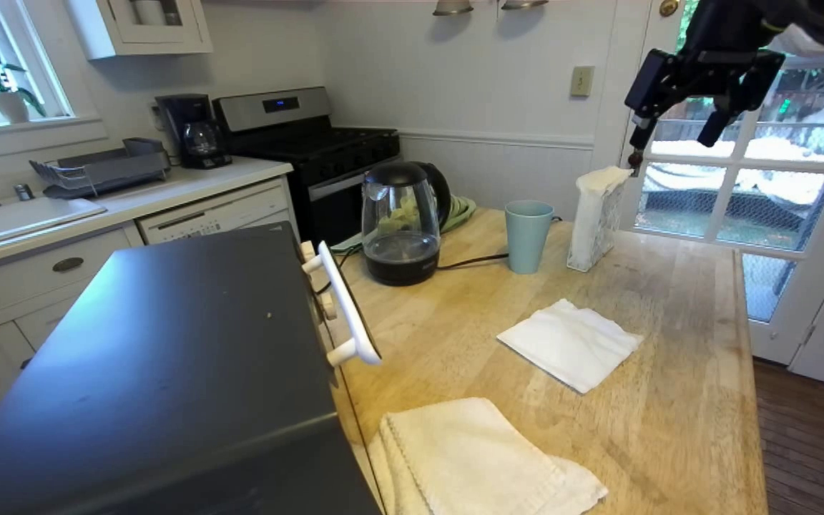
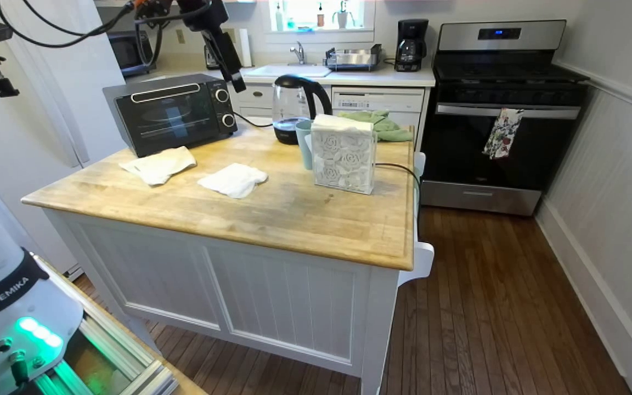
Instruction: Place the cup next to the kettle cord
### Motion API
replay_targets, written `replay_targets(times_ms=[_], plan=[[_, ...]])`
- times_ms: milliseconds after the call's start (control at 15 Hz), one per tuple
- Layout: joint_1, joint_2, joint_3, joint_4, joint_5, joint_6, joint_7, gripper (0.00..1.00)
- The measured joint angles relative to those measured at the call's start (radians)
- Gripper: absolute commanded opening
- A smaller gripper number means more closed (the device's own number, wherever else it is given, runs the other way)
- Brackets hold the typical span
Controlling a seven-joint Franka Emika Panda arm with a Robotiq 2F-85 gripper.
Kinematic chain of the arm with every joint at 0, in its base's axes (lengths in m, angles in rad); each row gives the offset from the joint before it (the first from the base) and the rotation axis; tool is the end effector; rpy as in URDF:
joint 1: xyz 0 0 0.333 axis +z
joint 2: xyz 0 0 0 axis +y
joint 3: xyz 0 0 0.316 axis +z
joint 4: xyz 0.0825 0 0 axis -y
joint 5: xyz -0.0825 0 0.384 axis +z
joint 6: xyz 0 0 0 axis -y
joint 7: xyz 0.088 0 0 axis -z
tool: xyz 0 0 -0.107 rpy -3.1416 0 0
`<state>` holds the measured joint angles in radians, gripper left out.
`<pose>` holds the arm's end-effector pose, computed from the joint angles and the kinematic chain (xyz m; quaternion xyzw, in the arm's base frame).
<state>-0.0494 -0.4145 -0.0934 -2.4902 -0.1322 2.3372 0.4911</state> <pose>0.4323 -0.0657 0.4606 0.9534 -0.2699 0.1341 0.0110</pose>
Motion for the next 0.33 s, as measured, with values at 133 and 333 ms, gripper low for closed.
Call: replay_targets(times_ms=[133, 333], plan=[[-0.021, -0.038, -0.002, -0.026, 0.0, -0.002, -0.115, 1.0], [-0.026, -0.061, -0.002, -0.044, 0.0, -0.002, -0.154, 1.0]])
